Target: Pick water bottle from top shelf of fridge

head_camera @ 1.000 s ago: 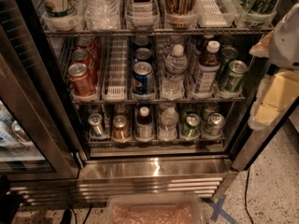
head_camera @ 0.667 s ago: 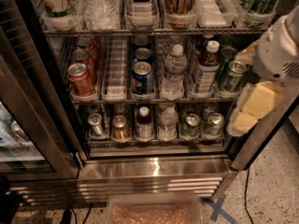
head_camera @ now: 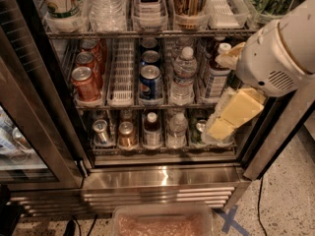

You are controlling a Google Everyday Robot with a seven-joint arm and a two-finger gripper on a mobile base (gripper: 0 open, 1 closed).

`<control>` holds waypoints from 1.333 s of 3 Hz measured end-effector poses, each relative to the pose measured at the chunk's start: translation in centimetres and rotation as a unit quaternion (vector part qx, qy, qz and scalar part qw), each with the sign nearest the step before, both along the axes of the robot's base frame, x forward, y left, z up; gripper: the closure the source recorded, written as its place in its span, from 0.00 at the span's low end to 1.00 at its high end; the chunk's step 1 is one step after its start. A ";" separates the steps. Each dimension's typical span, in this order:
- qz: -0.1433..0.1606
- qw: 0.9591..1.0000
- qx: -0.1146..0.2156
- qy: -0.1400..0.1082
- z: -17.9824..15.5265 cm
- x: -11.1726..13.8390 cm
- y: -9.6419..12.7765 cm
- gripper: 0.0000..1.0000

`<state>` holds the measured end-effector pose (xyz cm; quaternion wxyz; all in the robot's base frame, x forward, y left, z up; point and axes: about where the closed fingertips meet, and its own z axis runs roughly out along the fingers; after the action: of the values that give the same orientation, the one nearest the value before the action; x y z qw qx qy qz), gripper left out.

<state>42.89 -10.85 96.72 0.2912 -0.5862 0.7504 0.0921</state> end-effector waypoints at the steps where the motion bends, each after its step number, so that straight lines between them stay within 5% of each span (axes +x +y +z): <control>1: 0.003 1.000 0.013 0.003 0.4 -0.3 0.7 0.00; 2: 0.003 1.000 0.017 -0.008 0.5 -0.4 1.3 0.00; 3: 0.004 0.998 0.059 -0.029 0.0 0.1 3.9 0.00; 4: -0.009 0.988 0.134 -0.074 1.7 2.9 7.6 0.00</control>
Offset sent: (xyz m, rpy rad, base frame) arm -0.0032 0.0169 0.0042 0.0461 -0.0344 -0.0016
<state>45.83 -3.22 98.42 0.4226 -0.5400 0.7131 0.1457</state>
